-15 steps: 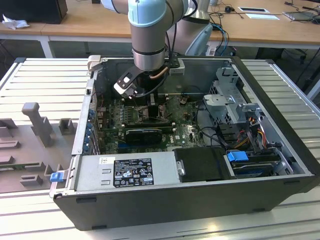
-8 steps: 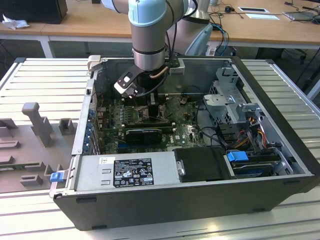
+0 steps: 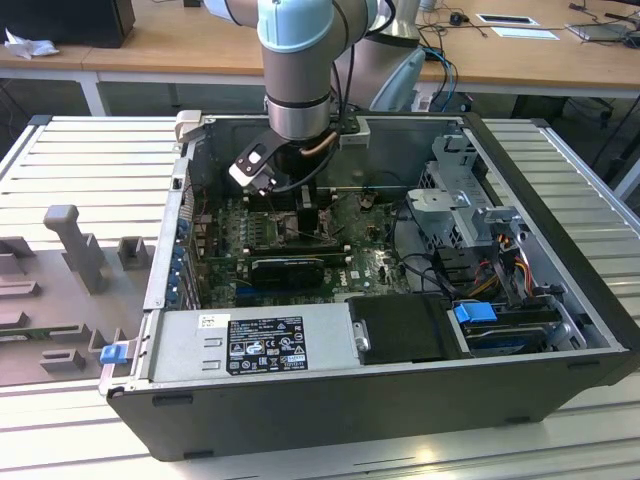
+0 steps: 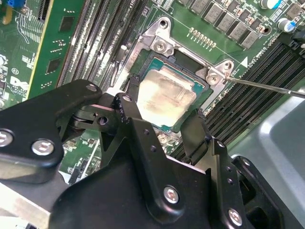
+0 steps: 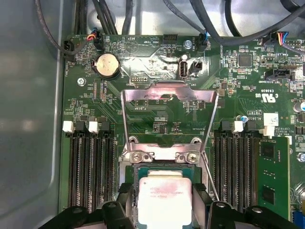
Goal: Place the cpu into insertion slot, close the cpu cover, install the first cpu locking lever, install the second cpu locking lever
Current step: 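Place the cpu into insertion slot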
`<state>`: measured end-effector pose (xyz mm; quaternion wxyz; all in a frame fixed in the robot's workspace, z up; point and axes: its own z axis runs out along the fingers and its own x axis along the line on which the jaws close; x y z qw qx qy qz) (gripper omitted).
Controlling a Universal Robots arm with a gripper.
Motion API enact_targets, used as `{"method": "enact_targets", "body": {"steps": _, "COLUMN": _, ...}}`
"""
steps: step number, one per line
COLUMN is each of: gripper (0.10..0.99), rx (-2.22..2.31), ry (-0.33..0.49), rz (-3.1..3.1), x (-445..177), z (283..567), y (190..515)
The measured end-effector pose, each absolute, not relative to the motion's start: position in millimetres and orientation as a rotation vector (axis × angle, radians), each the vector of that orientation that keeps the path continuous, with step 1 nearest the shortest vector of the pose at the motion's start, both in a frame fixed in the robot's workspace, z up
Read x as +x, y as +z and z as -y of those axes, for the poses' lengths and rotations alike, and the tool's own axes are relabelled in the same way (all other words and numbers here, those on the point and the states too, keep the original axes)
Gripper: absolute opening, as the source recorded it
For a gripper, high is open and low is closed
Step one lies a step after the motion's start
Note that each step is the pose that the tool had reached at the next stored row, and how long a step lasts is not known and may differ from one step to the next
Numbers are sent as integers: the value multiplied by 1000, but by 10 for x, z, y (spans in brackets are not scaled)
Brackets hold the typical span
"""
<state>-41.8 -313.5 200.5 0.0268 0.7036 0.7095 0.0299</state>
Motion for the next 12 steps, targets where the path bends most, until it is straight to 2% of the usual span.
{"method": "enact_targets", "body": {"steps": 8, "gripper": 596, "rx": 2171, "ry": 88, "rz": -2190, "x": -418, "z": 3133, "y": 2175}}
{"method": "enact_targets", "body": {"steps": 12, "gripper": 353, "rx": 2170, "ry": 85, "rz": -2190, "x": -415, "z": 3176, "y": 2182}}
